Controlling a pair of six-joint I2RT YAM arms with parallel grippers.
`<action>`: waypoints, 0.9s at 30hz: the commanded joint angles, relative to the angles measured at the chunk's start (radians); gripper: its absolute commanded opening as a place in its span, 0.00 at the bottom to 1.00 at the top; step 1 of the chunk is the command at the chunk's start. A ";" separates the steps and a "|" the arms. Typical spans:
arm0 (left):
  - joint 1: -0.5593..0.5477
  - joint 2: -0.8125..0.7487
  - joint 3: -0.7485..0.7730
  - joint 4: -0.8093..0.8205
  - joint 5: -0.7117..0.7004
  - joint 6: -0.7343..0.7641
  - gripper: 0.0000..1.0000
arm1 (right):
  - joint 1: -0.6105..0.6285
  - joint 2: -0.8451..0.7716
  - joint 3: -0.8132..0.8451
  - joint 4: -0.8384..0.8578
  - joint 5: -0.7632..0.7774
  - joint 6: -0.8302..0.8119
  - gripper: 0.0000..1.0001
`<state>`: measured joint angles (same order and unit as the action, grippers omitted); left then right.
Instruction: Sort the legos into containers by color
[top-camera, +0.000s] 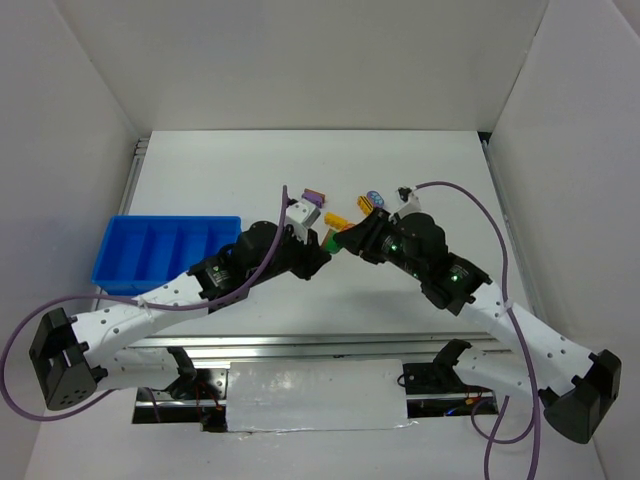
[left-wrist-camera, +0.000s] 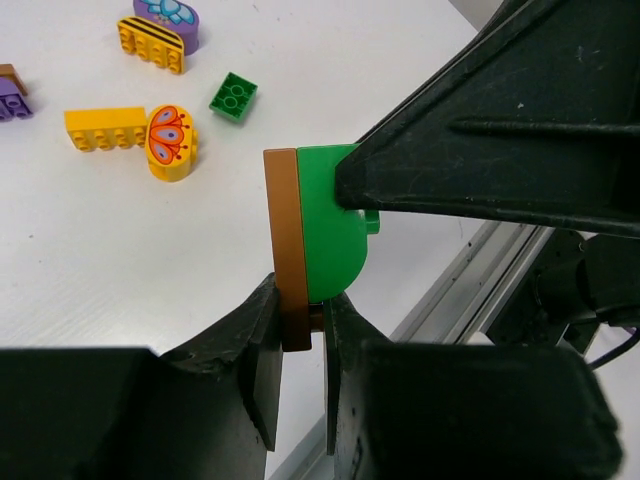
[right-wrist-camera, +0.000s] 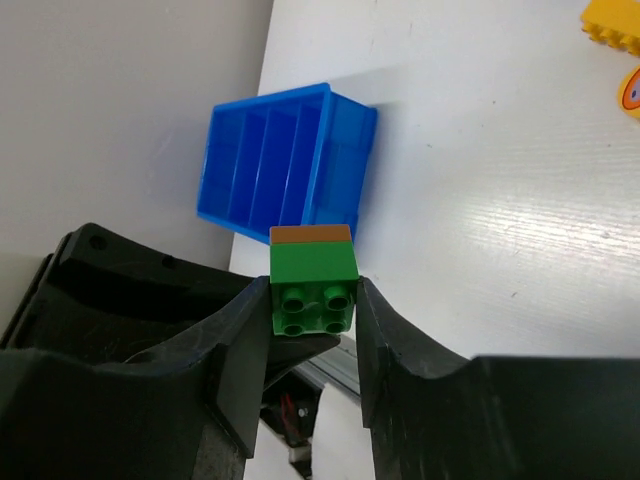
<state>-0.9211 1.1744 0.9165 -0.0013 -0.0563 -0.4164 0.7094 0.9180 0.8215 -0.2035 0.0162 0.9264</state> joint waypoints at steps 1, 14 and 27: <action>-0.010 -0.004 0.036 0.021 -0.027 0.028 0.00 | 0.015 0.013 0.062 0.023 0.051 -0.009 0.35; -0.013 0.010 0.042 0.021 -0.033 0.033 0.00 | 0.032 0.044 0.057 0.056 0.033 0.000 0.43; -0.013 -0.004 0.032 -0.028 -0.212 0.011 0.00 | 0.033 0.027 0.122 -0.063 0.047 -0.090 0.00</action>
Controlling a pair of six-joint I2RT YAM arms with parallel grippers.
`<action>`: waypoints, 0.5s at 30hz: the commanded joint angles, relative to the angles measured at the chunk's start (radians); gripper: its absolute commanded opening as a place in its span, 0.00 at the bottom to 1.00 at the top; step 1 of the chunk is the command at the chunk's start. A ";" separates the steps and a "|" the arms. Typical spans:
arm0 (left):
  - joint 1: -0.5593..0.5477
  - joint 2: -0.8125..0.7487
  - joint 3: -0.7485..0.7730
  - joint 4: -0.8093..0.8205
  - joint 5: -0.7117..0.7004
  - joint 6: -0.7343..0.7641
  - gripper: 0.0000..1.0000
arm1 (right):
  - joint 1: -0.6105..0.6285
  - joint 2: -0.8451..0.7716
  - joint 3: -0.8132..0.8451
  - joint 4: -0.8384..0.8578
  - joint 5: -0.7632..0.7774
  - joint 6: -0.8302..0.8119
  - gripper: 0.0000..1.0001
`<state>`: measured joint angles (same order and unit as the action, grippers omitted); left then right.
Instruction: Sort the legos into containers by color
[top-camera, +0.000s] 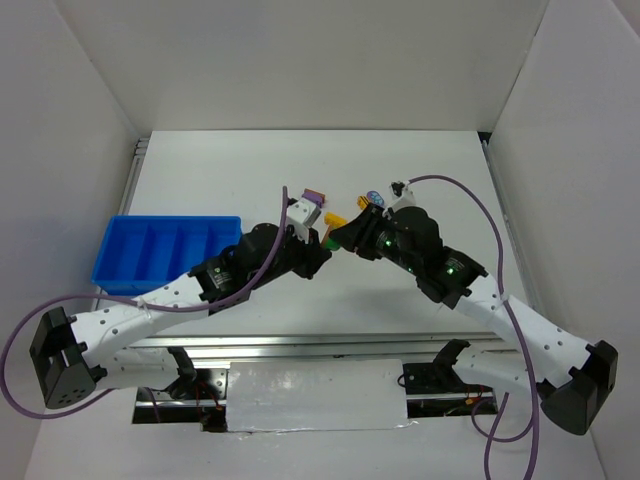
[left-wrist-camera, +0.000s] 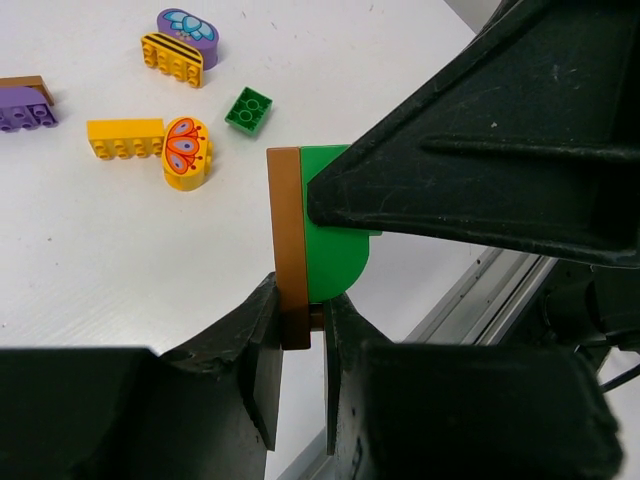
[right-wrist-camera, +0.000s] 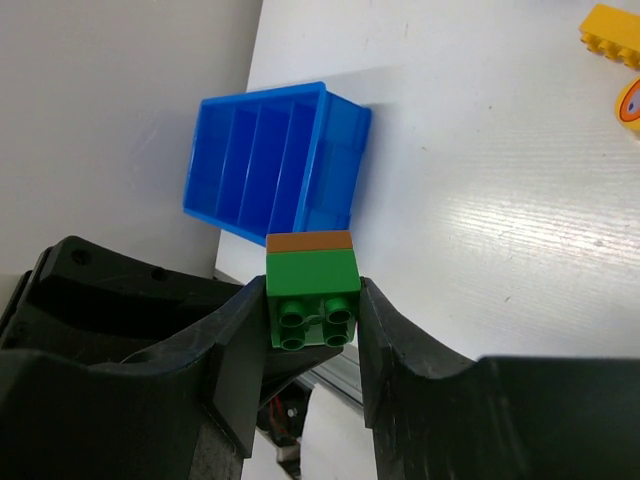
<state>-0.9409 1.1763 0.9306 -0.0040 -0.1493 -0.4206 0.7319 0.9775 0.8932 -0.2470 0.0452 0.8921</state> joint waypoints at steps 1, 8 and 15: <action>0.005 -0.009 0.016 -0.025 -0.128 0.014 0.00 | 0.009 -0.036 0.047 -0.015 0.010 -0.065 0.00; 0.007 -0.041 0.017 -0.037 -0.125 0.019 0.00 | -0.022 -0.094 -0.020 0.101 -0.215 -0.186 0.00; 0.010 -0.078 -0.007 -0.030 -0.113 0.019 0.00 | -0.180 -0.142 -0.083 0.207 -0.538 -0.216 0.00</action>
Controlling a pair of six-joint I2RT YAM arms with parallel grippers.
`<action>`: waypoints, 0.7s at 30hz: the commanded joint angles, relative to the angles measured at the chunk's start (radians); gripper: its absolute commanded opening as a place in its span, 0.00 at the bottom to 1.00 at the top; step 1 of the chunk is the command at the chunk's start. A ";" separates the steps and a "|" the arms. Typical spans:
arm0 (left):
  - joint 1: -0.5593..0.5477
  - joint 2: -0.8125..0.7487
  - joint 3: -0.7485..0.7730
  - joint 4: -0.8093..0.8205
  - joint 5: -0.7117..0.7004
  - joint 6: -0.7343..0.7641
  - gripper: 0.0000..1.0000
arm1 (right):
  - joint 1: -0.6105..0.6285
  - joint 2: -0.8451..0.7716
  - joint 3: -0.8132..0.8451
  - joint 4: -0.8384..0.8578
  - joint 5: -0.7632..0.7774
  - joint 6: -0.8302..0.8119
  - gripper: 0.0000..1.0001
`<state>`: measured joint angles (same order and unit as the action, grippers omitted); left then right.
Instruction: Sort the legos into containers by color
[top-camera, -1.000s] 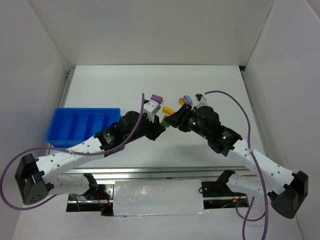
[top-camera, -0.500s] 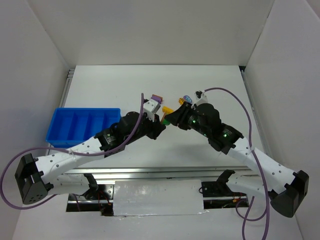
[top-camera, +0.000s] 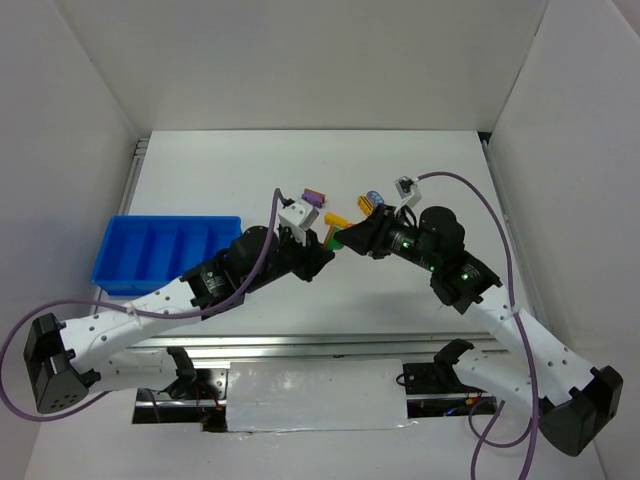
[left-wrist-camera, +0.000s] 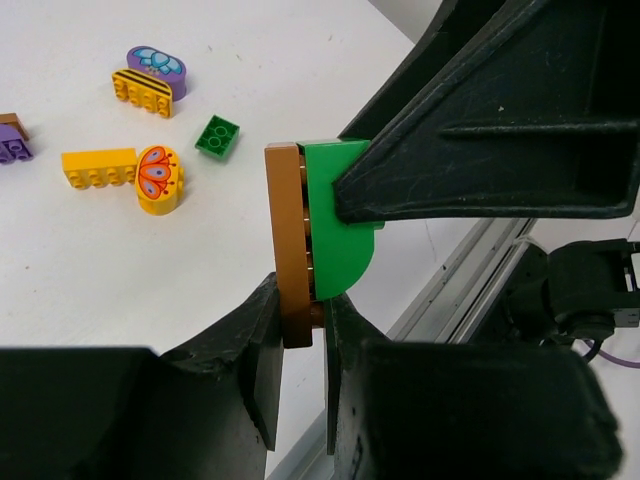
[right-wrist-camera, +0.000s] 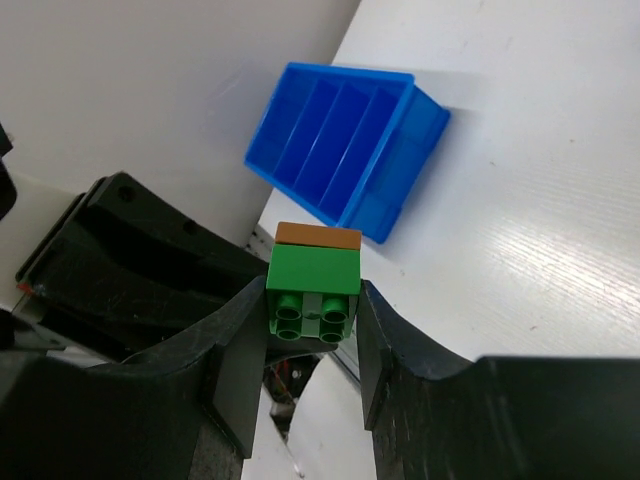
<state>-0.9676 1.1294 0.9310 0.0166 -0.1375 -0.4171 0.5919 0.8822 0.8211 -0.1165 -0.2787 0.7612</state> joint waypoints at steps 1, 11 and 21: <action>0.036 -0.026 0.000 -0.056 -0.123 0.015 0.00 | -0.040 -0.036 -0.008 0.086 -0.247 -0.092 0.00; 0.036 0.004 0.022 -0.099 -0.206 0.000 0.00 | -0.029 -0.089 0.018 -0.043 0.062 -0.014 0.00; 0.036 0.021 0.072 -0.156 -0.270 -0.034 0.00 | -0.003 -0.081 0.027 -0.066 0.163 -0.052 0.00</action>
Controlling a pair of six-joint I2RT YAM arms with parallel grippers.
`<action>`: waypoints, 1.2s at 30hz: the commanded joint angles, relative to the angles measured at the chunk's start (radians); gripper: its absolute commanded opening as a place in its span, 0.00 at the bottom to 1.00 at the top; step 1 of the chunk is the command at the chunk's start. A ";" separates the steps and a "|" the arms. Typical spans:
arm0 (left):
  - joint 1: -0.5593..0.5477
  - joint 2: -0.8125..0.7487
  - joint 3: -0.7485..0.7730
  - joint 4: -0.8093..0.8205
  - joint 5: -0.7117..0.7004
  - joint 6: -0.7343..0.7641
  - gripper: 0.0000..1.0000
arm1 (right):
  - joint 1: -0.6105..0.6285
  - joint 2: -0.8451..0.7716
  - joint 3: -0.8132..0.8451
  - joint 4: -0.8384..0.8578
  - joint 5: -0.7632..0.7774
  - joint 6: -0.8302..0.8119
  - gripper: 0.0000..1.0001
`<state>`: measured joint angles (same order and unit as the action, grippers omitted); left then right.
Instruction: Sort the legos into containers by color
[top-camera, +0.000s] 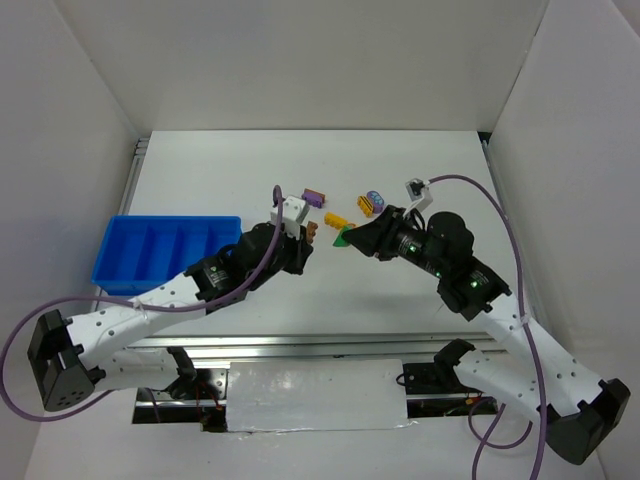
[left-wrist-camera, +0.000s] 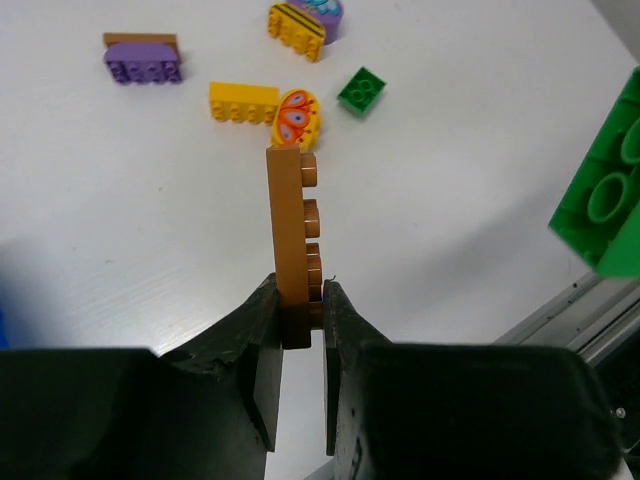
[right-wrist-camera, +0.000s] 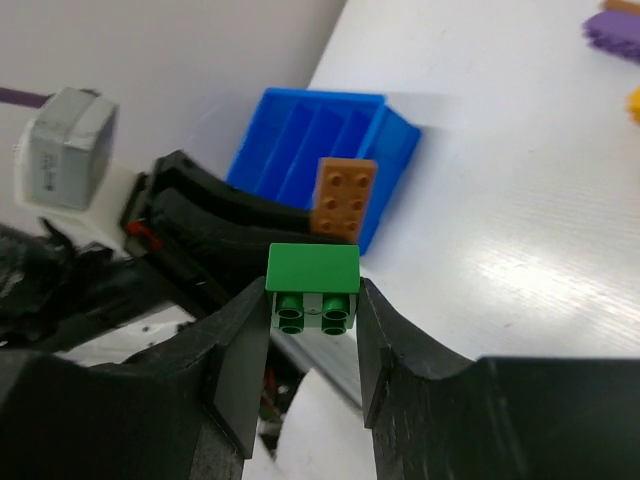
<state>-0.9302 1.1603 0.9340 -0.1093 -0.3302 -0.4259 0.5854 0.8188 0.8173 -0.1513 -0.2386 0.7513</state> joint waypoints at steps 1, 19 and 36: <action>-0.001 -0.014 0.087 -0.064 -0.110 -0.052 0.00 | -0.001 -0.023 0.040 -0.053 0.158 -0.056 0.00; 0.269 -0.198 0.454 -0.688 -0.484 -0.237 0.00 | 0.318 0.633 0.326 0.236 0.202 -0.125 0.00; 0.289 -0.272 0.407 -0.696 -0.494 -0.149 0.00 | 0.424 1.263 0.865 0.210 0.253 -0.138 0.00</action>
<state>-0.6495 0.8883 1.3415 -0.8097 -0.8009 -0.6041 1.0027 2.0434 1.6180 0.0170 -0.0029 0.6304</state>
